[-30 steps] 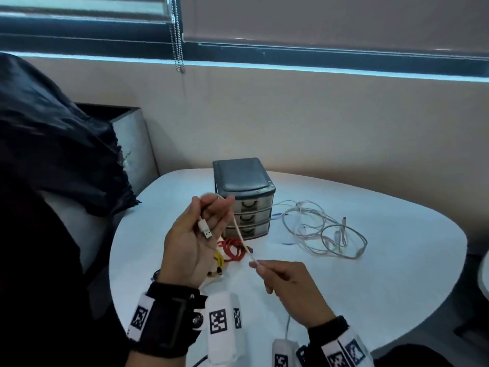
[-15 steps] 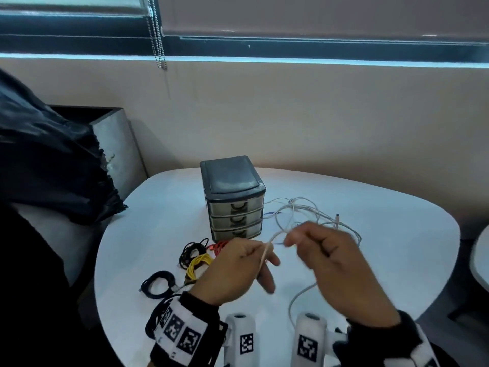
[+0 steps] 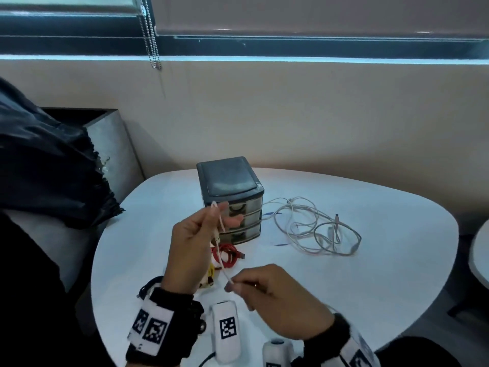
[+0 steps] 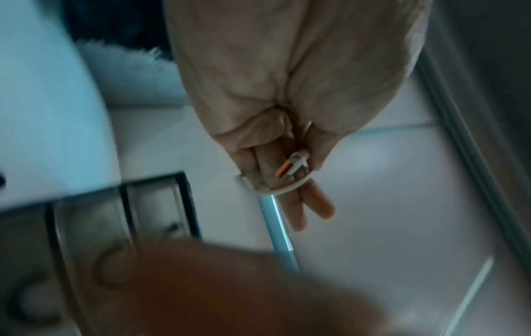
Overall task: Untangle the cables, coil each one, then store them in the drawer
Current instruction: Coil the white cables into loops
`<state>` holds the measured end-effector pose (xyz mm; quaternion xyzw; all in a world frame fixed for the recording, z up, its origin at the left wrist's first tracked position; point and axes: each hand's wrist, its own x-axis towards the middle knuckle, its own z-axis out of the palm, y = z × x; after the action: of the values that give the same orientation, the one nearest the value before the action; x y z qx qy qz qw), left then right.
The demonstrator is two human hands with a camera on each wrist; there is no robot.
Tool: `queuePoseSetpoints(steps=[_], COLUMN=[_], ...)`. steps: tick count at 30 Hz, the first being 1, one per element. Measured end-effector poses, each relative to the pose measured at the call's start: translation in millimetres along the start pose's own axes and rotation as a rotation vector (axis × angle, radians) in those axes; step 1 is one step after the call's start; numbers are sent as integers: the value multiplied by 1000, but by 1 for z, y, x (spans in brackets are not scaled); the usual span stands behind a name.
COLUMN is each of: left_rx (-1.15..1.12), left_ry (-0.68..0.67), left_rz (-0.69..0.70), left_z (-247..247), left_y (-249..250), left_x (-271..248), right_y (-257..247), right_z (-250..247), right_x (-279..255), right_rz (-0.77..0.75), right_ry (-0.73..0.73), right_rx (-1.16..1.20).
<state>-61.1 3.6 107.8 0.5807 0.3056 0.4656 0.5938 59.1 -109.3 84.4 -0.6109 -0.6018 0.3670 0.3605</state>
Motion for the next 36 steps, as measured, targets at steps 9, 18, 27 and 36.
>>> queuePoseSetpoints(steps=[9, 18, 27, 36], left_rx=[104, -653, 666, -547], left_ry=[-504, 9, -273, -500], left_rz=[-255, -36, -40, -179], left_z=[3, -4, -16, -15], left_y=[-8, 23, -37, 16], left_x=[-25, -1, -6, -12], right_y=[-4, 26, -9, 21], right_z=[-53, 3, -33, -33], right_x=[-3, 10, 1, 8], right_rz=[-117, 10, -108, -19], right_ry=[545, 232, 349, 485], right_rx=[164, 78, -91, 317])
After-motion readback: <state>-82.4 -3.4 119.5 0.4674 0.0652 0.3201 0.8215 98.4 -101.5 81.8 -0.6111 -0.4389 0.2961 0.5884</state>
